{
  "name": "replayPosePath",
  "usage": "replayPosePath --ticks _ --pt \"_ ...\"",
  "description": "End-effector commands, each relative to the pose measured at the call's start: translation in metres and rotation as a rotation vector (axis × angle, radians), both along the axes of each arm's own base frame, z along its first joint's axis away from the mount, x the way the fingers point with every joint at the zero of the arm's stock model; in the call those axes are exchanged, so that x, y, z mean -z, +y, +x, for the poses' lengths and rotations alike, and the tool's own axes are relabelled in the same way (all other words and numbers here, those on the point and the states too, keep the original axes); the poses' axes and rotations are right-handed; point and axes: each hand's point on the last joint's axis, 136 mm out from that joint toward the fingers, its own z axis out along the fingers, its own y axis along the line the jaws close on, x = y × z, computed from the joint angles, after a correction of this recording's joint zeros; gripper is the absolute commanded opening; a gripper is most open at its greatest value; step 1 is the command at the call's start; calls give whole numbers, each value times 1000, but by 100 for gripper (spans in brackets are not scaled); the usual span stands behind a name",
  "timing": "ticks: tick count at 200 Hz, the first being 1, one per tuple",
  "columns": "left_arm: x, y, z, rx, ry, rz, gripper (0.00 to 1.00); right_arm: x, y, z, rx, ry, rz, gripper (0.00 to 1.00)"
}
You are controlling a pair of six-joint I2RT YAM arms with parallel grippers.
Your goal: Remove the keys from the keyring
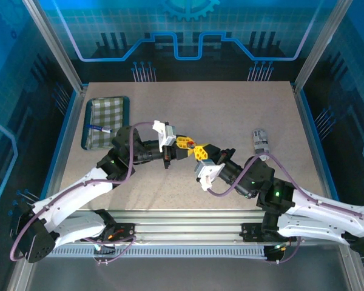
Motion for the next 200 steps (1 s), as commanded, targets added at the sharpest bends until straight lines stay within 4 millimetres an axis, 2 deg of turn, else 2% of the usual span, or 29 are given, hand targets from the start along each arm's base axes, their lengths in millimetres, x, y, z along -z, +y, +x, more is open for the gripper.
replayPosePath --ticks 1,27,43,88,200 --pt "-41 -3 -34 112 -140 -81 0 35 7 3 -46 168 -6 0" --pt "-42 -5 -39 141 -137 -84 0 45 12 7 -40 192 -13 0" --pt "-42 -5 -41 152 -132 -85 0 41 12 8 -48 212 21 0" --pt "-40 -7 -47 194 -114 -79 0 32 -6 26 3 278 105 0" --pt "-43 -8 -52 222 -105 -86 0 29 -22 36 -3 412 231 0"
